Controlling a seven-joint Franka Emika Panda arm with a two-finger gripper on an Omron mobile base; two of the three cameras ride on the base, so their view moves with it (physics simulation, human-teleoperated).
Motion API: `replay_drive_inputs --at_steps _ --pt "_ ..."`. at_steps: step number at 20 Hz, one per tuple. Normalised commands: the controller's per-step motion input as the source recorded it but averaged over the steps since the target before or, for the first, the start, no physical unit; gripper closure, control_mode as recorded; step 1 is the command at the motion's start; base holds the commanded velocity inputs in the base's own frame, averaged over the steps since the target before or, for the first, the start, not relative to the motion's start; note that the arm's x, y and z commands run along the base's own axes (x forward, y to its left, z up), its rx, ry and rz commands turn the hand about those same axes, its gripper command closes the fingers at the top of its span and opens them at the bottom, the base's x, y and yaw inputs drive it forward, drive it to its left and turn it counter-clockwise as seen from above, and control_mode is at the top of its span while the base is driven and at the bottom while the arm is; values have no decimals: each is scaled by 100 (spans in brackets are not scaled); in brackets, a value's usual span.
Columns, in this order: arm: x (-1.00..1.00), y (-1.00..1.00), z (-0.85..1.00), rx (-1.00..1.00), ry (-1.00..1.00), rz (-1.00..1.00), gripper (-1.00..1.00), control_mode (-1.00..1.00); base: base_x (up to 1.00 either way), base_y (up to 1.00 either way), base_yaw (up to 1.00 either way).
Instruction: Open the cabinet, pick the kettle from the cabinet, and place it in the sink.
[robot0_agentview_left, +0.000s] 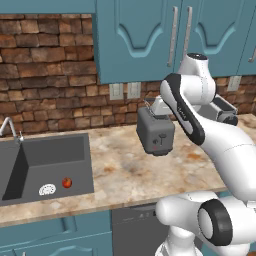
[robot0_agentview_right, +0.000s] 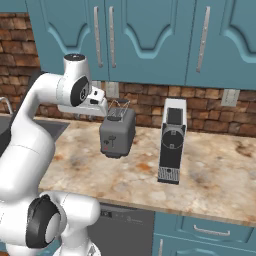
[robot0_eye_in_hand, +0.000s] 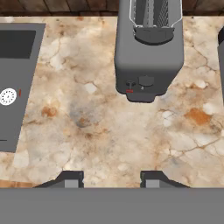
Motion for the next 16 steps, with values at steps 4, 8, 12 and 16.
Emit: replay_drive_inputs --at_steps 4,8,12,16 --pt "-5 0 0 0 -1 0 -100 -100 0 0 0" --pt "-13 0 0 0 -6 0 -100 -100 0 0 0" --pt "-17 0 0 0 -15 1 -100 -100 0 0 0" --pt "-19 0 1 0 -19 3 -100 -100 0 0 0"
